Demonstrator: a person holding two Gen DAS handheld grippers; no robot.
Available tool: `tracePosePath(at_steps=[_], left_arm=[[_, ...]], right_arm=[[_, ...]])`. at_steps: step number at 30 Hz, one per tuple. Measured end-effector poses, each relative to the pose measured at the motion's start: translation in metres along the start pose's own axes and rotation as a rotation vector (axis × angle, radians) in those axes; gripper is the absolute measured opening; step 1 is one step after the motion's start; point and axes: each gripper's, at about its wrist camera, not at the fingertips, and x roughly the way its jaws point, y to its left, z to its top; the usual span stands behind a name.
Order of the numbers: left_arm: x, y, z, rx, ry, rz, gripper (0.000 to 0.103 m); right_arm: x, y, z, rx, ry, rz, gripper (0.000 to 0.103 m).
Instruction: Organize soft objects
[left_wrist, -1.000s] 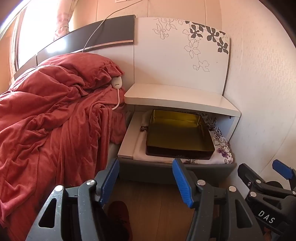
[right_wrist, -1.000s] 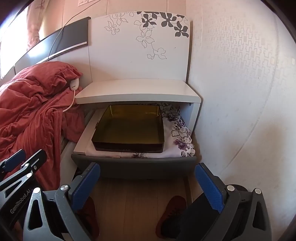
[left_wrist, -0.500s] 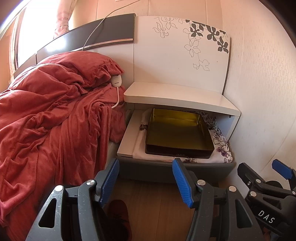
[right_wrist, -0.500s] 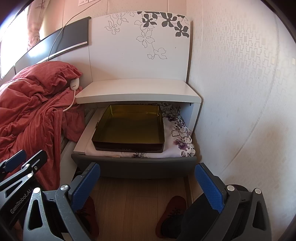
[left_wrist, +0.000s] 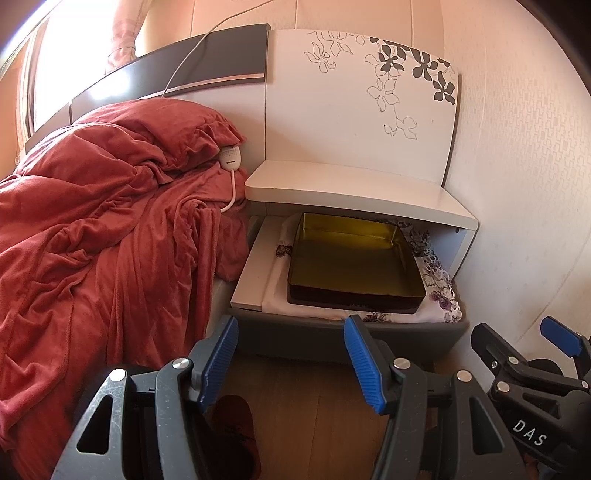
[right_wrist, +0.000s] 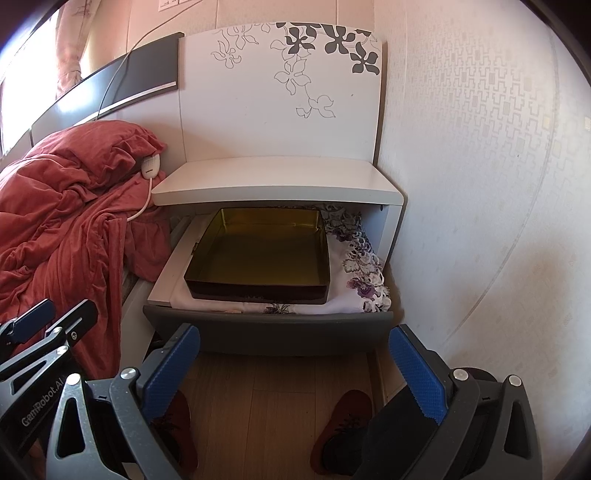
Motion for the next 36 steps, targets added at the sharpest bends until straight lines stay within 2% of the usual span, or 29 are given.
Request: tracePosePath(at_steps=[36], left_arm=[[0.0052, 0.0027, -0.0015, -0.012, 0.025, -0.019, 0.061]], right_arm=[[0.0001, -0.0009, 0.0004, 0.000, 0.000, 0.002, 0.103]])
